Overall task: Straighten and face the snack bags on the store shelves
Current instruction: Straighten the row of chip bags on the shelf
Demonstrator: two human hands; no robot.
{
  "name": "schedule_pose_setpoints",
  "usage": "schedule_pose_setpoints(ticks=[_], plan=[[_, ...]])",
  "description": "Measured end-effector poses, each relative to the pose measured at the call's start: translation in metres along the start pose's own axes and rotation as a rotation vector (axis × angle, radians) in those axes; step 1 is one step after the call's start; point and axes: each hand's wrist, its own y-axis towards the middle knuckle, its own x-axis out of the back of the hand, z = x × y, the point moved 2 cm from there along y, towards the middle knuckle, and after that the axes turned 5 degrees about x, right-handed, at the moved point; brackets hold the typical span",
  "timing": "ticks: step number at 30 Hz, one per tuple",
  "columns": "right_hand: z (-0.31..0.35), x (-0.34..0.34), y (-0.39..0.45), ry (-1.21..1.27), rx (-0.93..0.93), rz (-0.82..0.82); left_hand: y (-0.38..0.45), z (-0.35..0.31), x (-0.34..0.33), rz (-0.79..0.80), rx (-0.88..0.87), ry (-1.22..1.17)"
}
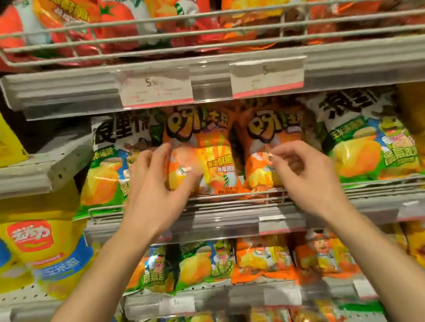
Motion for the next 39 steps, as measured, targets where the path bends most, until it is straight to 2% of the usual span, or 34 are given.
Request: schedule_pose_setpoints(ticks=[5, 12, 18, 20, 22, 25, 27, 29, 31, 34, 39], plan=[[-0.006, -0.004, -0.010, -0.146, 0.227, -0.002, -0.003, 0.002, -0.011, -0.041, -0.017, 0.033], [-0.005, 0.001, -0.015, -0.182, 0.232, 0.062, -0.009, -0.004, -0.014, -0.056, -0.023, 0.125], [0.002, 0.008, -0.015, -0.099, 0.215, 0.097, -0.013, -0.007, -0.020, -0.049, -0.001, 0.103], [0.000, 0.026, -0.014, -0.111, 0.283, 0.035, -0.015, -0.005, -0.022, -0.056, -0.014, 0.119], [-0.011, 0.053, -0.012, -0.231, 0.300, -0.092, -0.013, -0.002, -0.022, -0.055, -0.017, 0.128], [-0.043, 0.098, -0.006, -0.461, 0.044, -0.216, -0.011, 0.000, -0.022, -0.062, -0.012, 0.143], [-0.065, 0.118, -0.003, -0.568, -0.204, -0.197, -0.011, -0.002, -0.024, -0.064, -0.014, 0.148], [-0.081, 0.124, -0.002, -0.631, -0.345, -0.121, -0.012, -0.002, -0.026, -0.066, -0.012, 0.155], [-0.090, 0.122, -0.003, -0.583, -0.408, -0.074, -0.012, -0.003, -0.026, -0.064, -0.013, 0.173], [-0.095, 0.119, -0.002, -0.399, -0.443, -0.097, -0.013, -0.004, -0.026, -0.053, -0.026, 0.198], [-0.090, 0.128, 0.009, -0.273, -0.399, -0.158, -0.015, -0.006, -0.025, -0.039, -0.022, 0.184]])
